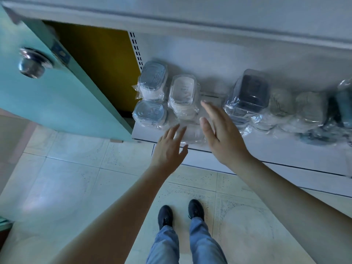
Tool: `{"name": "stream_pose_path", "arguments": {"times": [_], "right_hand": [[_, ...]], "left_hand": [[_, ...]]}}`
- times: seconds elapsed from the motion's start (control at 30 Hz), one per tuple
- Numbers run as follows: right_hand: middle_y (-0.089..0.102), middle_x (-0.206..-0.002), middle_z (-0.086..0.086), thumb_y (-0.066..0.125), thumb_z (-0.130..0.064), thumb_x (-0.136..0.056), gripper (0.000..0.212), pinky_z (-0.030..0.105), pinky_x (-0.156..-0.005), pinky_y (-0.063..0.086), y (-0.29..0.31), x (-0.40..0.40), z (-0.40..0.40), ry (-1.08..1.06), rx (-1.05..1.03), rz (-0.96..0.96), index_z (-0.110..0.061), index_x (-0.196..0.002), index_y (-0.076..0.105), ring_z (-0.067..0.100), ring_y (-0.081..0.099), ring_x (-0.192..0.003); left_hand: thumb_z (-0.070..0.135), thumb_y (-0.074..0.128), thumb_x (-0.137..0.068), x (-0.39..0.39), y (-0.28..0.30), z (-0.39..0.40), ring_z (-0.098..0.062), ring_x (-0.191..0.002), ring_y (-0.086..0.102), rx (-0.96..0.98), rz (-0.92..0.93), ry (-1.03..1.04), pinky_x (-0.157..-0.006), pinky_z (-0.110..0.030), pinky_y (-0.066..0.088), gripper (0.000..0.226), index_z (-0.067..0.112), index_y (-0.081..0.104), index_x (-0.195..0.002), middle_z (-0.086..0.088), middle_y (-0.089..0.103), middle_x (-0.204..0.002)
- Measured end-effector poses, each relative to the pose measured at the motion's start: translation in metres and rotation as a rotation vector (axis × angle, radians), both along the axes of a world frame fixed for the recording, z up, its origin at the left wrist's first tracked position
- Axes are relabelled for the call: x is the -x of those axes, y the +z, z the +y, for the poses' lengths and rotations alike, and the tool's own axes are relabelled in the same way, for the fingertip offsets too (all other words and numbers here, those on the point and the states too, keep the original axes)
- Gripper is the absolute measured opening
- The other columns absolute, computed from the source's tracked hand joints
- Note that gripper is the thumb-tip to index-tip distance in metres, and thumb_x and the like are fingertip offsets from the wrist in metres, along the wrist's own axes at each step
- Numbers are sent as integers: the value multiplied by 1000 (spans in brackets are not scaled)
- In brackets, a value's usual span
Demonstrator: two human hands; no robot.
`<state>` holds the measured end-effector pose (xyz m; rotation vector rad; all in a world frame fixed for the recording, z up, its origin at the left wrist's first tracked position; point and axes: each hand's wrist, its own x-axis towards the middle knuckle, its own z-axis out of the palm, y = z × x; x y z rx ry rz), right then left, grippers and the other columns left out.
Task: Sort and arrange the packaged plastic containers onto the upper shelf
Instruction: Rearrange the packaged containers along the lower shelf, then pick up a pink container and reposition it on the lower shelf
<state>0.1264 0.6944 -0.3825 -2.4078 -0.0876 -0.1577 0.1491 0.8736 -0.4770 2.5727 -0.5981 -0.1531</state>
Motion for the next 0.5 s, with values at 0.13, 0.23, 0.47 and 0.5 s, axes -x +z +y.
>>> {"name": "stream_pose_path", "arguments": {"times": [0.13,0.23,0.47,0.5], "right_hand": [[49,-149,3,36,-40,-105,52,25,-114,36,81,22,30,163,60,-201,-11,-146,48,13,43,-139],[57,-140,10,39,-31,-103,47,34,-104,46,142,35,49,272,170,-457,-4,-137,58,23,56,-127],[59,-133,14,48,-24,-100,39,35,-105,44,265,-1,66,21,231,-808,-1,-129,61,28,56,-121],[57,-134,13,50,-23,-99,39,36,-105,43,278,-9,65,-52,206,-806,-1,-130,59,28,54,-122]], "left_hand": [[42,55,-96,56,74,24,-19,-137,43,93,-66,28,-108,-37,45,58,22,41,-149,0,43,-151],[44,50,-95,76,125,33,-16,-126,49,140,-151,13,-98,-35,51,50,23,48,-141,5,50,-141],[33,64,-93,47,230,43,-12,-114,55,306,-381,52,-91,-29,55,40,24,57,-132,7,57,-130],[33,66,-93,40,244,45,-13,-113,56,318,-421,70,-91,-29,55,40,23,58,-131,5,58,-129]]}}
